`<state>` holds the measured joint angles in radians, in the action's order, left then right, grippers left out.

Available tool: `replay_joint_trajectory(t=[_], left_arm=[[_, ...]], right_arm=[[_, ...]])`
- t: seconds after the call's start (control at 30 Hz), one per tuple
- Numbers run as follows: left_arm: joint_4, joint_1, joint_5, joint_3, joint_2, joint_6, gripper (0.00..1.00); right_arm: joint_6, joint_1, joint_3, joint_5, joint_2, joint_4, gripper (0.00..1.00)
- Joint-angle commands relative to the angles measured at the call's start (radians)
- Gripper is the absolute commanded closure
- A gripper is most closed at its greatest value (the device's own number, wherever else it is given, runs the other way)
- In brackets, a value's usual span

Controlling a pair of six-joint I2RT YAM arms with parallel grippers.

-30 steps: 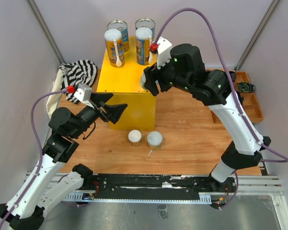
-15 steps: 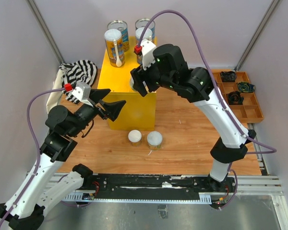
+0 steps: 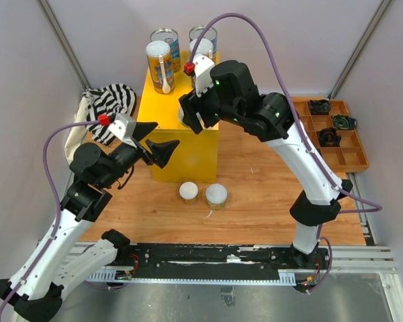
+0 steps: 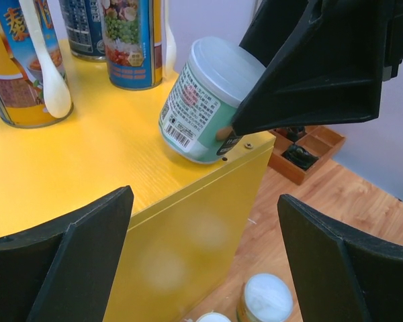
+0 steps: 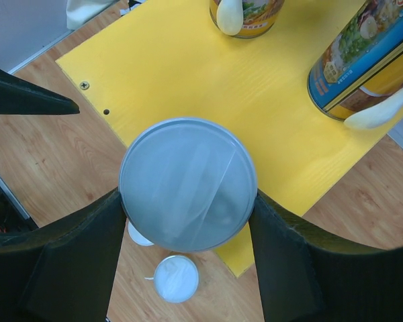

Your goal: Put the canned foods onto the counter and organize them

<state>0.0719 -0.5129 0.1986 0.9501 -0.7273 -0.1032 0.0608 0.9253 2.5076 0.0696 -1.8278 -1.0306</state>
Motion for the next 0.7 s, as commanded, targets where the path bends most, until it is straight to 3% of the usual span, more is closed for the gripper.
replay_joint_trajectory(t=[0.0,0.67], left_arm=[[-0.075,-0.006,0.022,0.018,-0.014,0.048,0.06],[-0.217,-0.042,-0.05,0.013,-0.096,0.199,0.04]], right_arm=[[0.013,0.018,0.052,-0.016,-0.003,0.047,0.78],[0.027,0.02,0.056,-0.064,-0.013,0.047,0.77]])
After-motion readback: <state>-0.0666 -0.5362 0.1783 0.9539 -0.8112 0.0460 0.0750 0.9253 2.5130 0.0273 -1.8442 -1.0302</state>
